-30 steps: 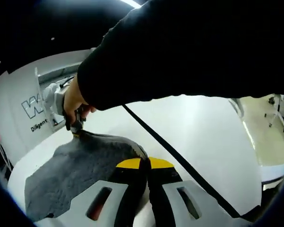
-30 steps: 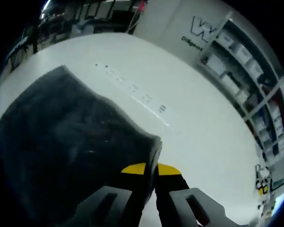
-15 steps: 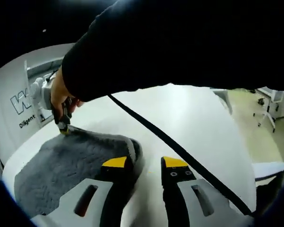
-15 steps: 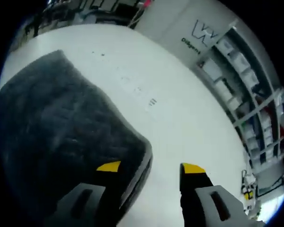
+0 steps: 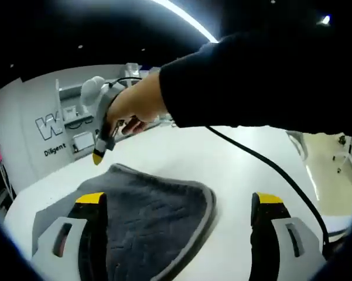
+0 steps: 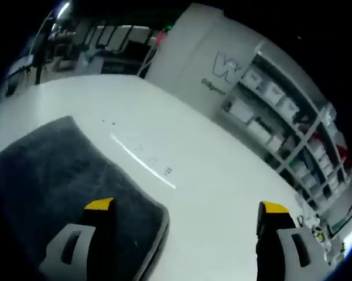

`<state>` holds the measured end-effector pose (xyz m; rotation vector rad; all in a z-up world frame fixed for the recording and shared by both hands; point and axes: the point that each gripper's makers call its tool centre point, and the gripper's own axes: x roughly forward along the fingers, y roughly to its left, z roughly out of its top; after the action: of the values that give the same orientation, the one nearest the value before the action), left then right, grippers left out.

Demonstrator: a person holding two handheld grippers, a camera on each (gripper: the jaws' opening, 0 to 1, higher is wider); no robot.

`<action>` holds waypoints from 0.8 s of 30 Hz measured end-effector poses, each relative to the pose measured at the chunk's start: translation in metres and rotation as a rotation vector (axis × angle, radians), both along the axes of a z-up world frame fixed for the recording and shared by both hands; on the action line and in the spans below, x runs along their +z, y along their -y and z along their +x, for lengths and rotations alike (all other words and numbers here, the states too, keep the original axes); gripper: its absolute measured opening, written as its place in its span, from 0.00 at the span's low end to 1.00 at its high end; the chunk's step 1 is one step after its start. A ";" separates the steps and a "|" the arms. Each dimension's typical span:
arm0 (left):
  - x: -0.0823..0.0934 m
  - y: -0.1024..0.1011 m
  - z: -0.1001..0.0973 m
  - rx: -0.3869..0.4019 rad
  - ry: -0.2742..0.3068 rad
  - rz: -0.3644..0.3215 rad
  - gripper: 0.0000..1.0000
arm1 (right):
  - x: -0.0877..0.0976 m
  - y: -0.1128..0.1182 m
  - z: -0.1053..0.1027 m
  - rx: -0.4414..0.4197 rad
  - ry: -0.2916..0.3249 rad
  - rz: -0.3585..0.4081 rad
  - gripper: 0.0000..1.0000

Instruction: Open the folded towel by lifting each exposed corner and separating the folded layers until the towel lies flat within the target outline without major curled edges

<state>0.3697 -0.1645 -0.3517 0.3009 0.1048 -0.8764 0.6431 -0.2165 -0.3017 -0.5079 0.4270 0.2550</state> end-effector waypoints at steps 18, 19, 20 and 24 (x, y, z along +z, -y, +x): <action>0.044 -0.093 0.036 0.110 0.050 -0.070 1.00 | 0.051 -0.004 -0.115 0.022 0.251 0.238 0.99; 0.046 -0.096 0.037 0.112 0.052 -0.073 1.00 | 0.053 -0.004 -0.119 0.022 0.261 0.246 0.99; 0.048 -0.101 0.037 0.113 0.055 -0.075 1.00 | 0.054 -0.004 -0.124 0.025 0.270 0.251 0.99; 0.060 -0.122 0.038 0.130 0.065 -0.101 1.00 | 0.055 -0.004 -0.140 0.032 0.299 0.261 0.99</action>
<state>0.4082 -0.0425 -0.2918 0.2255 0.0197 -0.7397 0.5026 -0.2123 -0.2471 -0.2899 0.0919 0.2565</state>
